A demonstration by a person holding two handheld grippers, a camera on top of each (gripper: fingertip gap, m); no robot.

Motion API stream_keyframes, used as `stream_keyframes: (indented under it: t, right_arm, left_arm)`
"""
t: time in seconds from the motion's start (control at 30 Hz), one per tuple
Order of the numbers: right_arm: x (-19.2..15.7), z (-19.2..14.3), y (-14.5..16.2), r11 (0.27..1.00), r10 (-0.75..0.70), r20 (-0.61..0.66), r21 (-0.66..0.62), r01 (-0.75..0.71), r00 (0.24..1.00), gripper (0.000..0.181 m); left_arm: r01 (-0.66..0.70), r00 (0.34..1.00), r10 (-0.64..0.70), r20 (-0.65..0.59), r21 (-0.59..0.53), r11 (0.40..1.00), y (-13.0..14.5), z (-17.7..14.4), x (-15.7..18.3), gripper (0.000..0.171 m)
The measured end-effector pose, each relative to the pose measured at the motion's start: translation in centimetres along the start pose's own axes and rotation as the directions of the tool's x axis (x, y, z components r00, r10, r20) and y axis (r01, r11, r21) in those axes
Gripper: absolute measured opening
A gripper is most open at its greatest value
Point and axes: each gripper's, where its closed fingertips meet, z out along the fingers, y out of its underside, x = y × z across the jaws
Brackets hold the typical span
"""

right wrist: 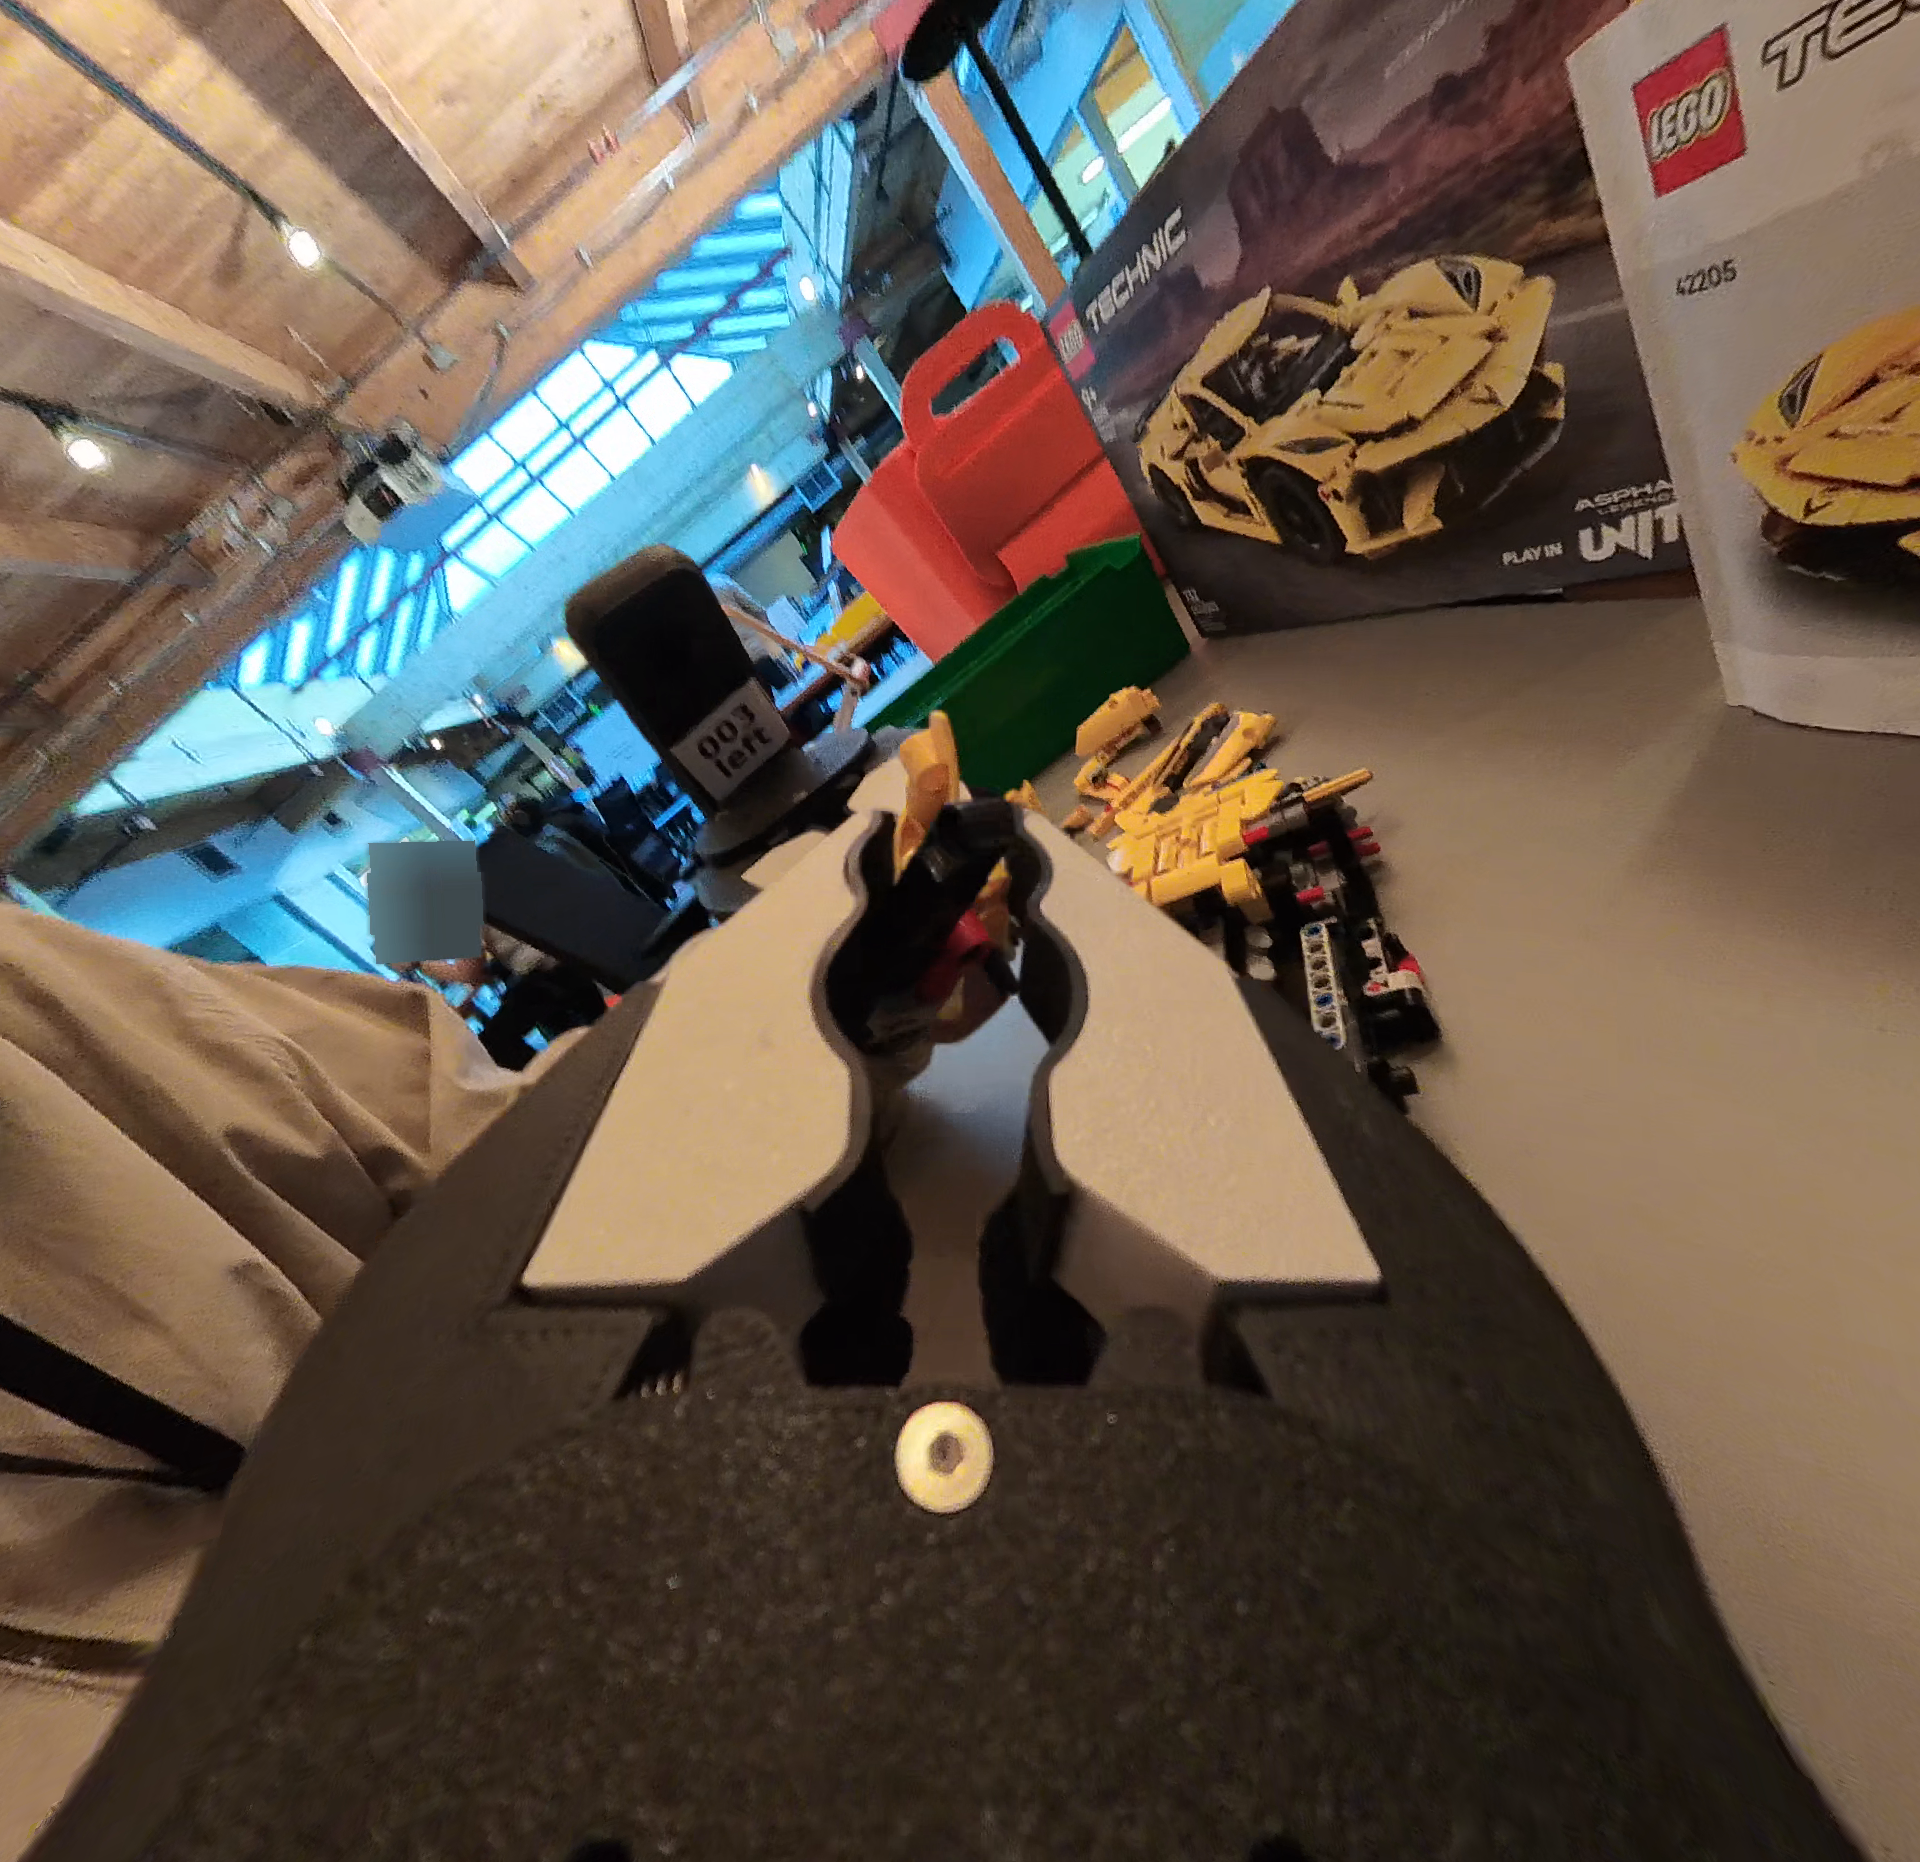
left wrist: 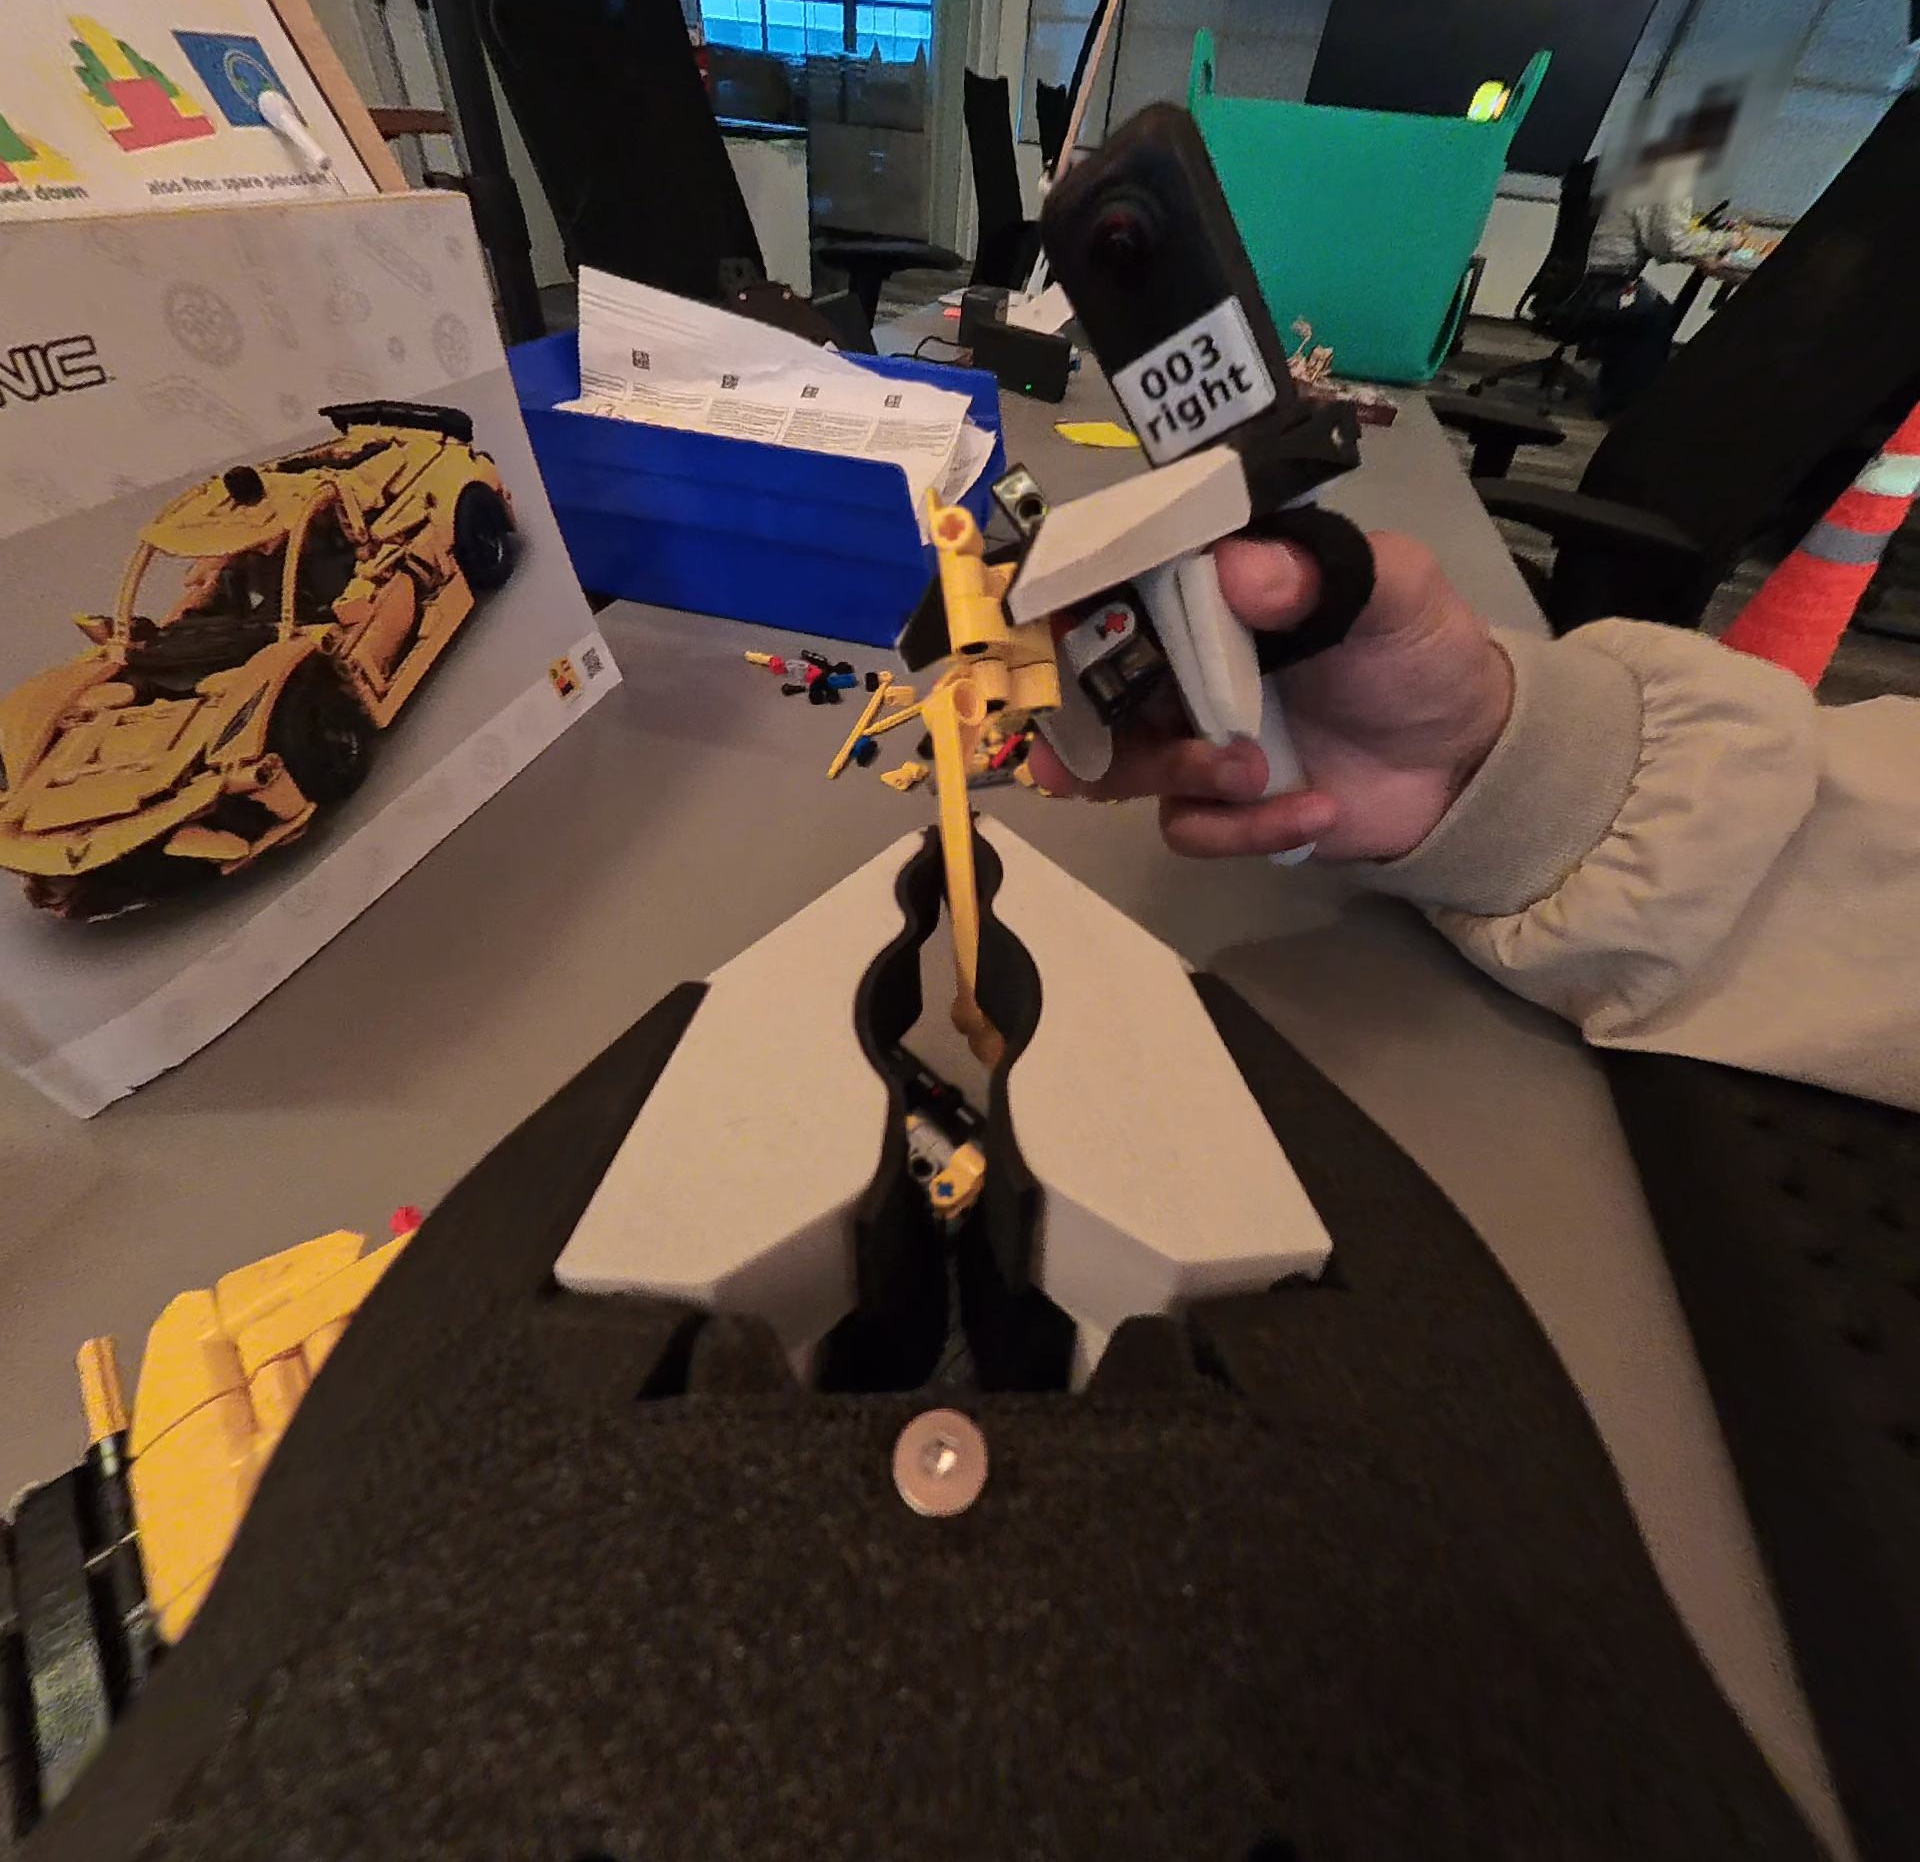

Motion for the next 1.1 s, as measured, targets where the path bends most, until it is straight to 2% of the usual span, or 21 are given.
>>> stream_keyframes:
  t: [0.27, 0.37, 0.43, 0.5, 0.53, 0.57, 0.63, 0.7, 0.8, 0.83, 1.0, 1.1]
  right_arm:
    - [-0.3, 0.4, -0.6, 0.999, 0.022, -0.001, 0.043, -0.022, 1.0, 0.016]
    - [-0.3, 0.6, 0.4, 0.997, 0.064, 0.028, -0.035, -0.063, 0.998, 0.018]
    - [0.0, 0.5, 0.3, 0.998, 0.054, 0.006, -0.03, -0.054, 0.999, 0.02]
    - [0.5, -0.2, -0.4, 0.999, -0.029, -0.061, -0.028, 0.028, 0.998, 0.053]
    - [0.5, -0.8, -0.4, 0.993, -0.101, -0.083, -0.072, 0.095, 0.991, 0.054]
    - [0.4, -1.3, 0.3, 0.973, -0.184, -0.081, -0.157, 0.17, 0.98, 0.049]
    - [0.2, -1.9, 2.8, 0.897, -0.314, -0.05, -0.341, 0.28, 0.948, 0.05]
    - [-0.5, -1.6, 4.7, 0.855, -0.328, 0.011, -0.421, 0.302, 0.945, 0.047]
    - [-1.2, -0.8, 6.1, 0.825, -0.33, 0.071, -0.463, 0.324, 0.941, 0.021]
    - [-1.0, -0.8, 6.1, 0.82, -0.348, 0.055, -0.465, 0.333, 0.936, 0.015]
    - [-1.4, -0.7, 6.1, 0.824, -0.36, 0.085, -0.438, 0.36, 0.929, 0.014]
    - [-1.7, -0.8, 6.2, 0.832, -0.321, 0.097, -0.446, 0.329, 0.942, 0.013]
  left_arm:
    - [-0.083, 0.996, 0.083, 0.01, -0.06, 0.995, 0.1, -0.4, 0.0, 0.001]
    - [-0.042, 0.999, 0.042, -0.002, -0.065, 0.997, 0.3, -0.9, -0.2, 0.0]
    - [-0.041, 0.999, 0.043, 0.032, -0.057, 0.998, 0.3, -0.8, -0.6, 0.0]
    - [-0.125, 0.991, 0.129, 0.043, -0.083, 0.989, 0.3, -1.0, -0.5, 0.0]
    - [-0.192, 0.98, 0.197, 0.036, -0.111, 0.975, 0.5, -1.2, -0.2, 0.0]
    - [-0.251, 0.966, 0.258, 0.026, -0.157, 0.955, 1.1, -1.4, 0.0, 0.0]
    - [-0.341, 0.937, 0.349, -0.004, -0.231, 0.912, 2.3, -1.7, 0.4, 0.0]
    - [-0.352, 0.935, 0.352, -0.042, -0.24, 0.905, 2.7, -1.7, 1.1, 0.0]
    - [-0.357, 0.934, 0.35, -0.071, -0.248, 0.901, 3.0, -1.6, 1.5, 0.0]
    - [-0.359, 0.933, 0.352, -0.073, -0.257, 0.898, 3.2, -1.6, 1.5, 0.0]
    - [-0.376, 0.926, 0.366, -0.086, -0.256, 0.891, 3.3, -1.7, 1.7, 0.0]
    - [-0.386, 0.923, 0.372, -0.102, -0.265, 0.884, 3.6, -1.8, 1.9, 0.0]
